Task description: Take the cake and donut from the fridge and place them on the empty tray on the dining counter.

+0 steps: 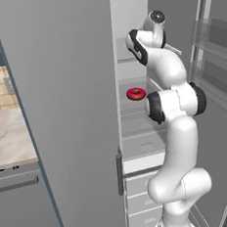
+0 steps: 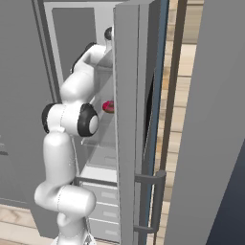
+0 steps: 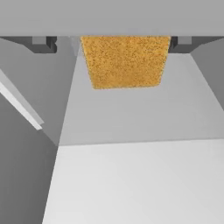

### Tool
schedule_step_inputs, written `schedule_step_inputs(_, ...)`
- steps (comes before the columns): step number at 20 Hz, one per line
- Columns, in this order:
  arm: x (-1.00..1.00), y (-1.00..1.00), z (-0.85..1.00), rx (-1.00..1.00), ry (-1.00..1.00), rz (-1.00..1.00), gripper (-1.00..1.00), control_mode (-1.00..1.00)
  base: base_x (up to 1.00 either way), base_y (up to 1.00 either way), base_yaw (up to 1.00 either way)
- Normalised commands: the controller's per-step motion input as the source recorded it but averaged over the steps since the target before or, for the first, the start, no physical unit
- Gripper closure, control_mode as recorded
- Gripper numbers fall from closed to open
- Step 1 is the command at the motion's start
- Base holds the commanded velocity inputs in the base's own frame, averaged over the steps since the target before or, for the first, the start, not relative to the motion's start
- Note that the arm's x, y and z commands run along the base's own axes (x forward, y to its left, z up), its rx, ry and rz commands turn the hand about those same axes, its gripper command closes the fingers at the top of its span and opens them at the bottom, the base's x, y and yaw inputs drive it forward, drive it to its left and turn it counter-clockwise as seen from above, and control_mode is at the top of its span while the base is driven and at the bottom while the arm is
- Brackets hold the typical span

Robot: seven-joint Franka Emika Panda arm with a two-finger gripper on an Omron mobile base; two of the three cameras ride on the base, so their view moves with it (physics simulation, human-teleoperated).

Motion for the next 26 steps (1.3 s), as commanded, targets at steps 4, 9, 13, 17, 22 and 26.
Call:
schedule_step_inputs(4, 0.00, 0.00, -0.58, 0.00, 0.00, -0.01, -1.00, -1.00, 0.00, 0.00, 0.00)
schedule_step_inputs(9, 0.31, 0.01, -0.33, 0.00, -0.09, 0.00, -1.00, -1.00, 0.00, 0.00, 0.00)
schedule_step_inputs(13, 0.23, 0.03, -0.19, 0.00, -0.03, 0.00, 1.00, -1.00, 0.00, 0.00, 0.00)
schedule_step_inputs(17, 0.03, 0.15, -0.41, 0.00, 0.12, -0.01, 1.00, -1.00, 0.00, 0.00, 0.00)
schedule_step_inputs(22, 0.00, 0.05, -0.19, 0.00, 0.07, 0.00, 1.00, -1.00, 0.00, 0.00, 0.00)
schedule_step_inputs(26, -0.68, 0.07, -0.05, 0.00, 0.00, 0.01, 1.00, -1.00, 0.00, 0.00, 0.00)
